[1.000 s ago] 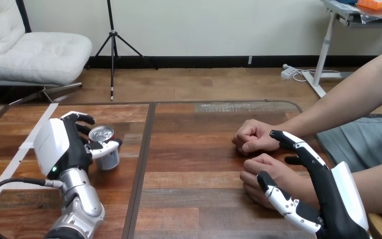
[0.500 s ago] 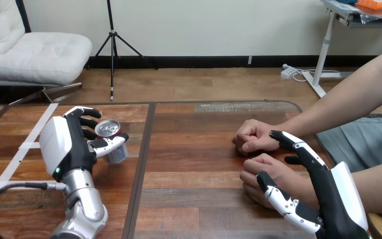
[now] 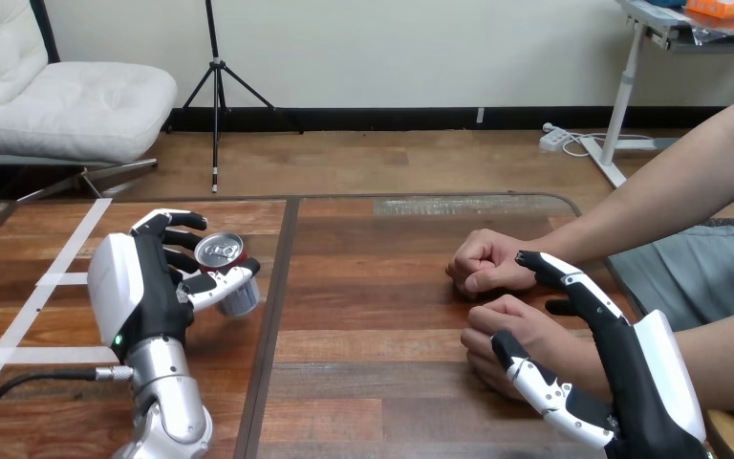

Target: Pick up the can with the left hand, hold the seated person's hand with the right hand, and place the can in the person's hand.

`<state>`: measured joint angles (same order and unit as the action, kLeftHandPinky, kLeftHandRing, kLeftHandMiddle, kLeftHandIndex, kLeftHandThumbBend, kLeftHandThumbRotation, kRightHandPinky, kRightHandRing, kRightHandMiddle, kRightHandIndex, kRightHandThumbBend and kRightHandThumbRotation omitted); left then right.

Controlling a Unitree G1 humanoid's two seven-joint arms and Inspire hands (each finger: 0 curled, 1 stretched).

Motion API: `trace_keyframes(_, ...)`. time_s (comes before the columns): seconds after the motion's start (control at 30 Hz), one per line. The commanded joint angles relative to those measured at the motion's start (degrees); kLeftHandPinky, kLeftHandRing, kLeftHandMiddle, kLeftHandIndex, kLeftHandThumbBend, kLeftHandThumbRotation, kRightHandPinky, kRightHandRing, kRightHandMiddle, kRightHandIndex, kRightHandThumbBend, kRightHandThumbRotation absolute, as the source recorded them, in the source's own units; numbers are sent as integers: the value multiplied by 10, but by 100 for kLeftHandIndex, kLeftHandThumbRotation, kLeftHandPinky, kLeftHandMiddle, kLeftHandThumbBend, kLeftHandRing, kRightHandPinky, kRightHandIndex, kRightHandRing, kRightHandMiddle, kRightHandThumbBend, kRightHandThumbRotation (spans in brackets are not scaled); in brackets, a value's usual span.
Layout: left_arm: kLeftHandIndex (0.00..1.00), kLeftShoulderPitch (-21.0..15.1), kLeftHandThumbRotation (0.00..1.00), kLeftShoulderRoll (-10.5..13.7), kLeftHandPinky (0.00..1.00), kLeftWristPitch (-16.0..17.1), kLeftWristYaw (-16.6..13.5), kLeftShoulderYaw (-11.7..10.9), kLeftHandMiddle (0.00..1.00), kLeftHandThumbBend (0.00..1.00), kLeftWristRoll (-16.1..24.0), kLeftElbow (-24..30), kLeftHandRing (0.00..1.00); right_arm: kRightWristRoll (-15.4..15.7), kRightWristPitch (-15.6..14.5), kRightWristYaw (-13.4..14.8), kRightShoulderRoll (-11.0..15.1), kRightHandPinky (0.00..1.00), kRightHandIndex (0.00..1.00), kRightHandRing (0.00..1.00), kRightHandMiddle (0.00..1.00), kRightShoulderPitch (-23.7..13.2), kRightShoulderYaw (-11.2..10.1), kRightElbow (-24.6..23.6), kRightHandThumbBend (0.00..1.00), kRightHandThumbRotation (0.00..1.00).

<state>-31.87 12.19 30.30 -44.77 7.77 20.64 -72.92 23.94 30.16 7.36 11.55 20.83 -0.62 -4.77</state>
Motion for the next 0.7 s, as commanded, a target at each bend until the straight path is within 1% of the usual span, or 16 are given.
trace_keyframes(0.0,57,-22,0,0,40,28,-10,-7,50,68,-1,48,44,29,-5,13,8,77,84,86,87,-38,-4,-28,50,45)
trace_keyframes(0.03,57,-21,0,0,40,29,-10,-7,50,68,-1,49,44,35,-7,14,9,78,84,86,87,-39,-4,-29,51,44)
trace_keyframes(0.07,57,-19,0,0,40,34,-9,-7,50,68,-1,52,44,55,-10,19,15,78,84,86,87,-41,-7,-31,51,44)
trace_keyframes(0.13,57,-16,0,0,39,39,-9,-6,50,68,-1,55,43,76,-13,24,22,79,85,86,88,-44,-10,-33,52,43)
trace_keyframes(0.17,57,-14,0,0,39,44,-10,-6,50,68,0,57,43,91,-17,23,30,80,85,86,88,-46,-12,-37,52,42)
trace_keyframes(0.2,57,-13,0,0,39,46,-10,-5,50,68,1,58,43,100,-19,22,35,81,86,87,88,-48,-14,-39,53,41)
trace_keyframes(0.23,57,-12,0,0,38,47,-11,-5,50,68,2,59,43,107,-21,22,38,83,86,88,89,-49,-15,-40,54,38)
trace_keyframes(0.37,57,-7,0,-3,38,54,-11,-5,50,68,2,64,43,130,-41,2,63,88,88,90,91,-51,-24,-56,56,33)
trace_keyframes(0.53,57,-2,0,-5,40,61,-8,-6,50,68,1,68,44,157,-62,-7,90,96,91,93,94,-54,-32,-72,64,27)
trace_keyframes(0.67,57,3,0,-5,41,64,-9,-4,51,68,4,74,45,182,-82,-15,114,98,92,94,94,-57,-41,-85,67,26)
